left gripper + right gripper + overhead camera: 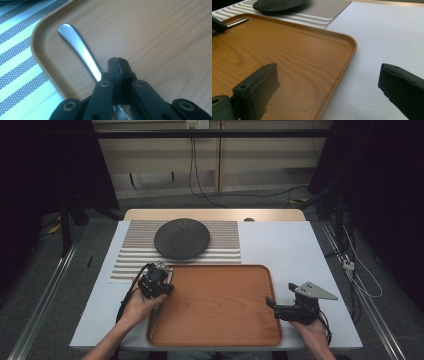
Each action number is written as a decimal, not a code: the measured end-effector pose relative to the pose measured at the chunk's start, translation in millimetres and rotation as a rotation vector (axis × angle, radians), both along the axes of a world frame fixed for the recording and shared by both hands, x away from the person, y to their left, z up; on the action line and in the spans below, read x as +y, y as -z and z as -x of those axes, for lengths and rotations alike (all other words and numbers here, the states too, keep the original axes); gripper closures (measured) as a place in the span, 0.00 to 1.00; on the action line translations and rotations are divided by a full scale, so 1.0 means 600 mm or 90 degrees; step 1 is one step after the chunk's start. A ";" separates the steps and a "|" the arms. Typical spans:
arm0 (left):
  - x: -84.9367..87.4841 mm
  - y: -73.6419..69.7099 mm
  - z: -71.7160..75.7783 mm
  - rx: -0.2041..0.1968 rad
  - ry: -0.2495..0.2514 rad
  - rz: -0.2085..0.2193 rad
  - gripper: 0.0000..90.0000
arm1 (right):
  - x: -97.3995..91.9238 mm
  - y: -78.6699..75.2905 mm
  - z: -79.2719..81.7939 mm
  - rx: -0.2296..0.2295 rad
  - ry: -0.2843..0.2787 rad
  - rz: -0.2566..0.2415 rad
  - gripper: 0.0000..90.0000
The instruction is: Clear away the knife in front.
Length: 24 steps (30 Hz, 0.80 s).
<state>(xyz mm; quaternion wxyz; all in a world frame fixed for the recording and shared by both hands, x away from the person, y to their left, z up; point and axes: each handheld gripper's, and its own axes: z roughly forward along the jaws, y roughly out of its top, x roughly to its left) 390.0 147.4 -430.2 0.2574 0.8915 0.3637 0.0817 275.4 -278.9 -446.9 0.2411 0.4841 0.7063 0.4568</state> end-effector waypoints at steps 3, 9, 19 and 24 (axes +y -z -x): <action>0.008 0.000 0.000 0.000 -0.006 0.002 1.00 | -0.001 0.000 -0.001 0.002 0.001 -0.001 0.03; 0.012 0.000 0.000 -0.001 -0.011 0.003 1.00 | 0.001 0.001 -0.002 0.001 -0.002 0.000 0.03; 0.018 0.000 0.003 0.005 -0.013 0.002 1.00 | 0.001 0.001 -0.002 0.001 -0.002 0.000 0.03; 0.019 0.001 0.006 0.000 -0.011 0.006 0.99 | 0.002 0.001 -0.002 0.003 -0.002 -0.001 0.03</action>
